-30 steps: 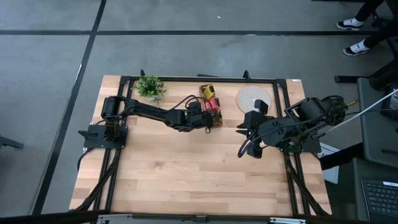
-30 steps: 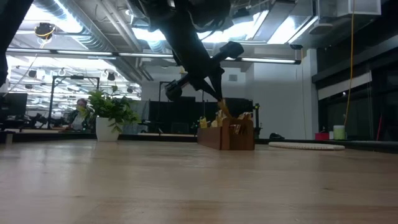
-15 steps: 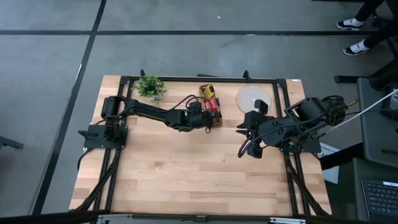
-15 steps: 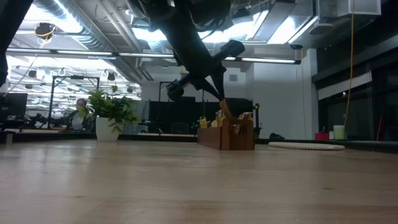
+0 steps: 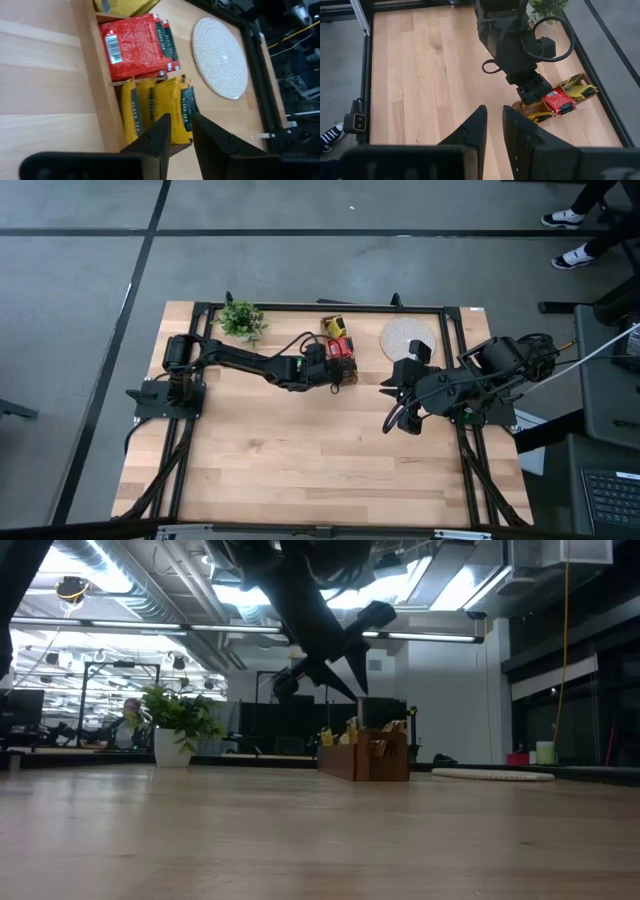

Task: Pick & Place Tea
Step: Return to Home Position

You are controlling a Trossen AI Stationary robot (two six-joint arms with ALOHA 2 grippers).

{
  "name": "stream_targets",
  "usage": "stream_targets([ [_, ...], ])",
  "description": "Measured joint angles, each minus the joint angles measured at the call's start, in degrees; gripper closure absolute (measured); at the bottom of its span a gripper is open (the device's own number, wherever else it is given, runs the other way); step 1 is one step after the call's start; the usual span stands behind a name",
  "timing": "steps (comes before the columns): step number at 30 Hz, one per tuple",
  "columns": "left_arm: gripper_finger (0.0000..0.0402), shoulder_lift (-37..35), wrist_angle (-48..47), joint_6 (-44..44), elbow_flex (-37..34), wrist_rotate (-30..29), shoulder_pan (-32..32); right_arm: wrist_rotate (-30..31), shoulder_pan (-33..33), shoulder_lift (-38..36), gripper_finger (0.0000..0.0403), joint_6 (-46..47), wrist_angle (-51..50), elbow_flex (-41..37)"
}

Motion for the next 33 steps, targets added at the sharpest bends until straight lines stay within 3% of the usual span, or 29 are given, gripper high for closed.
stream_targets([
  [7,0.0323,0.0,4.86,0.43,-0.02,-0.06,0.0,-0.01,0.02,0.0,0.0339,-0.09,0.0,0.0],
  [12,0.0324,-0.01,10.28,5.58,-0.02,1.2,0.0,-0.02,0.02,0.0,0.0339,-0.11,0.0,0.0],
  [17,0.0329,-1.64,11.68,13.7,0.0,5.6,-0.31,-0.08,0.01,-0.02,0.0339,0.02,0.07,-0.27],
  [23,0.0394,-3.99,12.79,24.49,-0.01,6.49,-2.94,-0.92,0.02,-0.07,0.0343,2.72,-0.98,-0.46],
  [29,0.0399,-7.41,15.42,43.67,-0.17,10.35,-7.61,-1.18,0.02,-0.04,0.0366,1.3,-0.88,-0.5],
  [33,0.04,-10.18,17.31,51.37,-0.04,11.38,-11.42,-1.46,0.02,-0.04,0.0395,0.03,-0.36,-0.52],
])
